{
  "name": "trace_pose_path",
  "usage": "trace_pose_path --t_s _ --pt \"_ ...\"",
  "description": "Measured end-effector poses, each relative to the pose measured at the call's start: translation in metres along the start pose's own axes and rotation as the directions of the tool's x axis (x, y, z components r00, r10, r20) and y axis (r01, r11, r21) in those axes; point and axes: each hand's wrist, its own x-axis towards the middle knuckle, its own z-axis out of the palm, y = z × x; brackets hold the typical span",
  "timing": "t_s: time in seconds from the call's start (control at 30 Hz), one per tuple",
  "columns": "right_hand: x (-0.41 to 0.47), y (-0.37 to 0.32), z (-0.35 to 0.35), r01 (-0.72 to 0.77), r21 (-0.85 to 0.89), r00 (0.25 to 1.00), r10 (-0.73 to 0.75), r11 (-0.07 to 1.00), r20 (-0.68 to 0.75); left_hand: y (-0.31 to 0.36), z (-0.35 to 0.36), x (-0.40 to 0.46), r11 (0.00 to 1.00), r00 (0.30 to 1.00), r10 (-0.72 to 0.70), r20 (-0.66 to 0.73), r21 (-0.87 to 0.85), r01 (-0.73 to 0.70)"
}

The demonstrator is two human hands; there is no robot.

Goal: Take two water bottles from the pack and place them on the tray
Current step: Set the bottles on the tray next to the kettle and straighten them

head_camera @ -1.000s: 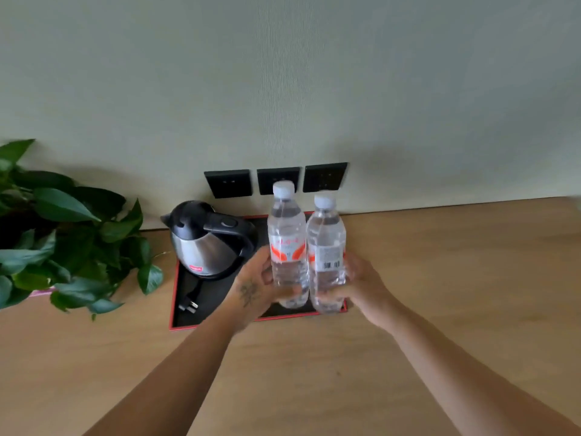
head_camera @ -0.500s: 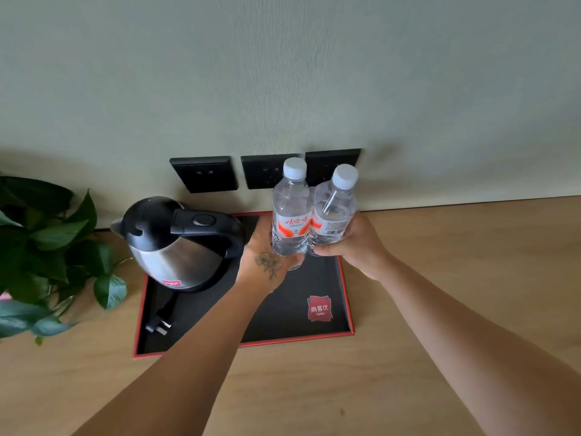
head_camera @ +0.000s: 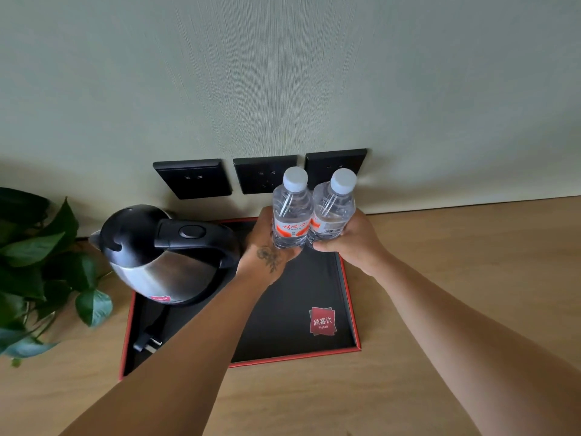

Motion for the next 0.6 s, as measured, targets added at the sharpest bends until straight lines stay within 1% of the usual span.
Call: trace_pose_path --t_s 0.07,0.13,0.23,0.3,0.37,0.53,0.6 --pt "0.001 0.001 0.001 -0.01 -0.02 1.0 0.01 1.0 0.004 -0.002 0.002 0.003 0.993 0.999 -0.038 0.0 -0.108 0.038" --pt "0.001 0.003 0.003 -0.021 -0.03 1.0 0.022 0.999 0.016 -0.007 0.002 0.007 0.991 1.0 -0.026 0.0 -0.128 0.025" --pt "0.001 0.004 0.005 -0.031 -0.038 0.999 0.032 0.999 0.04 -0.013 -0.001 0.011 0.987 0.998 -0.041 -0.046 -0.155 0.033" --pt "0.0 0.004 0.006 -0.028 -0.052 0.999 0.03 0.998 0.044 -0.018 0.0 0.011 0.988 0.998 -0.02 -0.058 -0.152 0.011" --pt "0.0 0.005 0.006 -0.028 -0.076 0.999 0.03 0.997 0.033 -0.021 0.001 0.007 0.989 0.998 -0.032 -0.056 -0.143 0.024" --pt "-0.006 0.006 0.006 -0.029 -0.113 1.0 0.029 0.993 0.006 -0.031 0.0 0.005 0.998 0.99 0.065 -0.126 0.009 -0.064" --pt "-0.009 0.003 0.004 -0.026 -0.106 1.0 0.026 0.994 -0.007 -0.032 0.001 0.004 0.998 0.993 0.058 -0.105 -0.03 -0.062"
